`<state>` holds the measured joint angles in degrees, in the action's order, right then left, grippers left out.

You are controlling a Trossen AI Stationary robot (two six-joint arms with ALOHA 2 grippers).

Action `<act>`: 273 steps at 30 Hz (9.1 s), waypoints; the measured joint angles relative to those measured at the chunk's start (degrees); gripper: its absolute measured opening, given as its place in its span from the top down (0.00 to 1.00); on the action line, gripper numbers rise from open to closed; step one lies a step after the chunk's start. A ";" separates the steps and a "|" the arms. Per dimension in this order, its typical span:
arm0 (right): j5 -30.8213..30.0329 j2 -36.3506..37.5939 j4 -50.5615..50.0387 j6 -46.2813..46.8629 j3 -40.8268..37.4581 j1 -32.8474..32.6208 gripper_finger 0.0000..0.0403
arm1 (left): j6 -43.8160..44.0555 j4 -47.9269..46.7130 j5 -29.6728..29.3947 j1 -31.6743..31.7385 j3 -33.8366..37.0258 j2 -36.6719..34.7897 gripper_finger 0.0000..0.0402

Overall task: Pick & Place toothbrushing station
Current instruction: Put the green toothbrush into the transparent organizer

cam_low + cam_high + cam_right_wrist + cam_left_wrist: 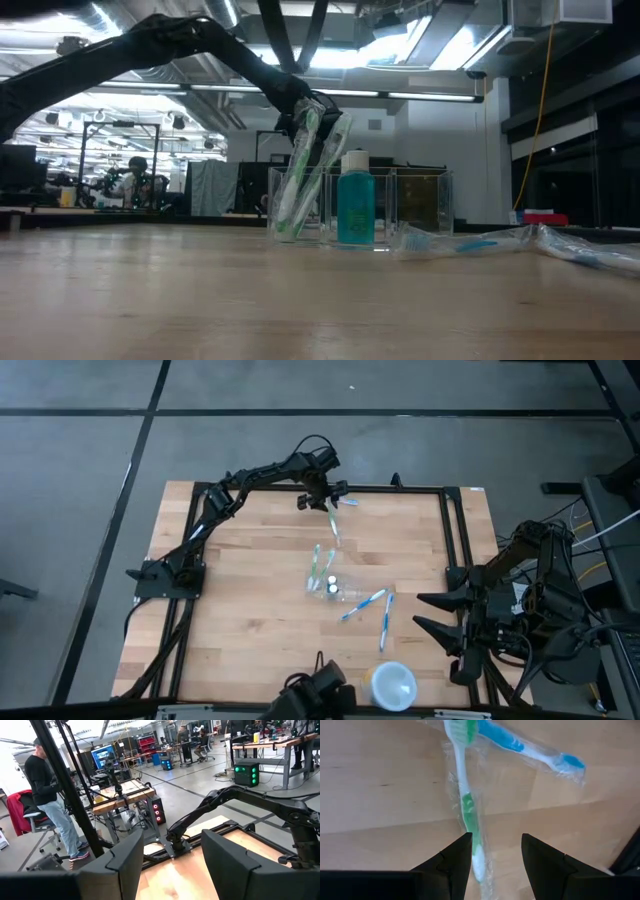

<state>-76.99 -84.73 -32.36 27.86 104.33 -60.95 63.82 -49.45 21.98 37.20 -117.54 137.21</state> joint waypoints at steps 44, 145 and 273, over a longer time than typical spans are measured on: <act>3.04 -0.09 0.20 4.55 0.00 0.00 0.50 | 1.30 7.84 21.90 0.88 -4.67 1.29 0.71; -1.64 0.07 0.63 5.79 0.00 0.02 0.50 | -15.17 -10.86 12.61 5.17 -12.18 9.94 0.99; 7.63 0.04 6.89 1.09 0.00 2.84 0.50 | -12.41 39.89 -56.49 -53.95 59.64 -55.07 0.54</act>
<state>-69.36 -84.68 -25.47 28.95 104.33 -58.11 51.41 -9.57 -34.51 -16.75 -57.89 82.14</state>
